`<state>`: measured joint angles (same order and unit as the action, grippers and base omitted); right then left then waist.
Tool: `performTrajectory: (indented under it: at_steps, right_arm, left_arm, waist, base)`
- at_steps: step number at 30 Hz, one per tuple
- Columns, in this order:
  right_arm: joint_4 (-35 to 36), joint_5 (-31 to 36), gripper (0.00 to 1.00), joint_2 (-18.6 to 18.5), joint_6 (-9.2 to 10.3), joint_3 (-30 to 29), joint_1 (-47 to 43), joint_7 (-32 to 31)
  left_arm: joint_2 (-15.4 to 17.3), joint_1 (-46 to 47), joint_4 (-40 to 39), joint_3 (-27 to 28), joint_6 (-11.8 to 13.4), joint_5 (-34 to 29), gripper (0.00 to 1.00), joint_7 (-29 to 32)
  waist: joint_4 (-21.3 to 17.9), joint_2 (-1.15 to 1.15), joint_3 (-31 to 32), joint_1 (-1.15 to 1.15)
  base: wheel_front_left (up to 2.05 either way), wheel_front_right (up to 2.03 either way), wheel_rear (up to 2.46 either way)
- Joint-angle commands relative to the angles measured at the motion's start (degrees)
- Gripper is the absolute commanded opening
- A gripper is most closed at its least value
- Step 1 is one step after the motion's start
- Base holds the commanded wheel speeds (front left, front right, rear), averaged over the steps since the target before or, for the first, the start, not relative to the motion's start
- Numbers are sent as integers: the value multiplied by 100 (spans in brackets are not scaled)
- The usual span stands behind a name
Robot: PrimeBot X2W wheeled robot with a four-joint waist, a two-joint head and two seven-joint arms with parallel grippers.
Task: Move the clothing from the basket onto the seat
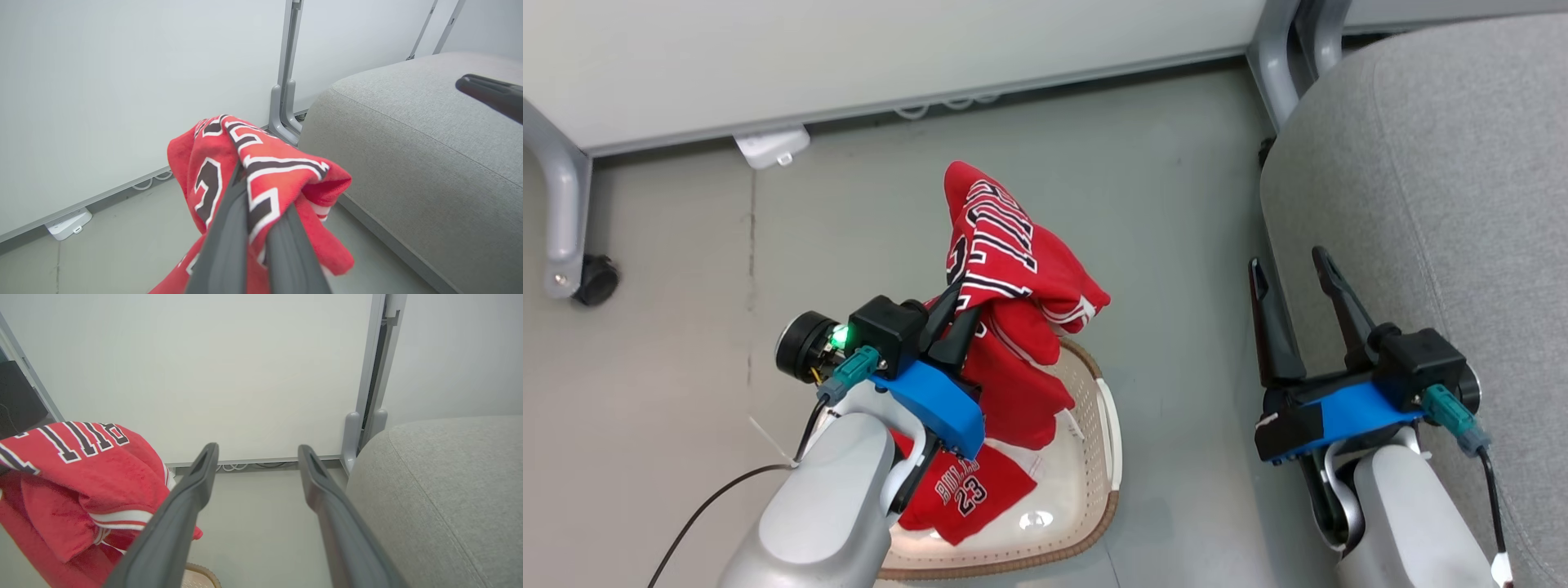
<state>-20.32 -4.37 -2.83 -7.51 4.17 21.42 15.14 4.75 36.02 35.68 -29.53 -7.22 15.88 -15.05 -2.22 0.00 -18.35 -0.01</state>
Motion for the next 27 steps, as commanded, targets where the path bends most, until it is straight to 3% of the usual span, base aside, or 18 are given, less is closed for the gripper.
performTrajectory:
  at_steps: [1,10,27]
  right_arm:
    - [-28,14,100,-9,4,16,-158,2]
    - [-102,9,100,-9,4,55,-592,2]
    - [-192,35,100,-9,4,318,-1082,2]
  left_arm:
    - [-10,-4,-100,59,-19,-38,0,-19]
    - [-70,331,-238,-55,-32,-34,0,-19]
    - [-124,721,-316,-800,-23,359,0,-19]
  waist:
    - [51,0,300,1]
    - [90,0,911,1]
    - [153,0,1648,1]
  base:
    - [0,0,0]
    - [0,0,0]
    - [0,0,0]
